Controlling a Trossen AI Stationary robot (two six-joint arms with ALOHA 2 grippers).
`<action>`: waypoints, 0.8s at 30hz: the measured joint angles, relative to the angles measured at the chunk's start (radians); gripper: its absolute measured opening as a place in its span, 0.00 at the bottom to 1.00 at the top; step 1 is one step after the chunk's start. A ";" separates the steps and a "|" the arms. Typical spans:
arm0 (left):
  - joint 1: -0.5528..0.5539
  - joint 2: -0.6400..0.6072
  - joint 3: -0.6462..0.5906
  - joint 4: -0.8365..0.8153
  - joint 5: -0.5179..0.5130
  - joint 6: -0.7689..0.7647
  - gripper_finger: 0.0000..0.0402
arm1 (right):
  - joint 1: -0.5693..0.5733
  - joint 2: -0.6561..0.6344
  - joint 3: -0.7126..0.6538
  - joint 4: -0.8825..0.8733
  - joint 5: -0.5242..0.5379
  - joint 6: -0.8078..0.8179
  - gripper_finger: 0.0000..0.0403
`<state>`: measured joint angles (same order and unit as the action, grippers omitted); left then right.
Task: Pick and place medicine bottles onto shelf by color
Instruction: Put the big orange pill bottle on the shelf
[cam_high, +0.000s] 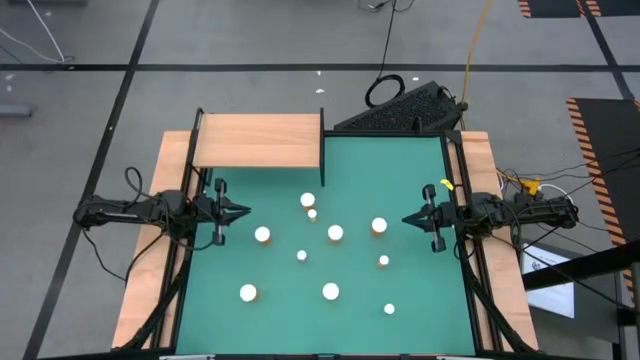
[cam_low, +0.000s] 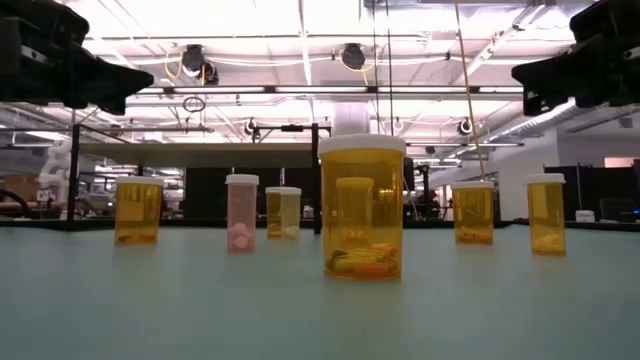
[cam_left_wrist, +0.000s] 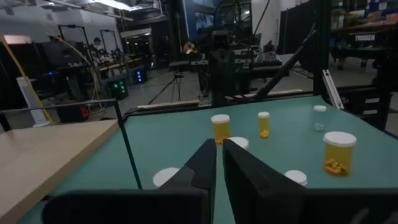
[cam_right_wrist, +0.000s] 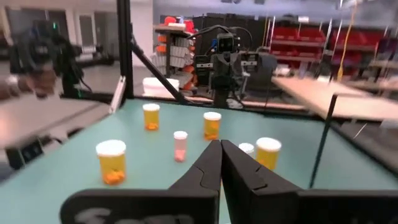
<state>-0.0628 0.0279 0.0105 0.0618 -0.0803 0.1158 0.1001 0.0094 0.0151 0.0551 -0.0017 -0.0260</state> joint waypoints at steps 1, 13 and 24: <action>0.000 0.000 0.000 -0.002 0.000 -0.017 0.08 | 0.000 0.000 0.000 0.000 0.000 0.021 0.00; 0.001 0.014 0.044 0.019 -0.005 -0.202 0.08 | 0.000 0.000 0.000 -0.016 0.003 0.114 0.00; 0.001 0.235 0.444 -0.309 -0.024 -0.199 0.08 | 0.000 0.000 0.000 -0.017 0.026 0.235 0.00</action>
<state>-0.0620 0.2627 0.4540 -0.2470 -0.1047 -0.0830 0.0998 0.0098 0.0151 0.0383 0.0248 0.2092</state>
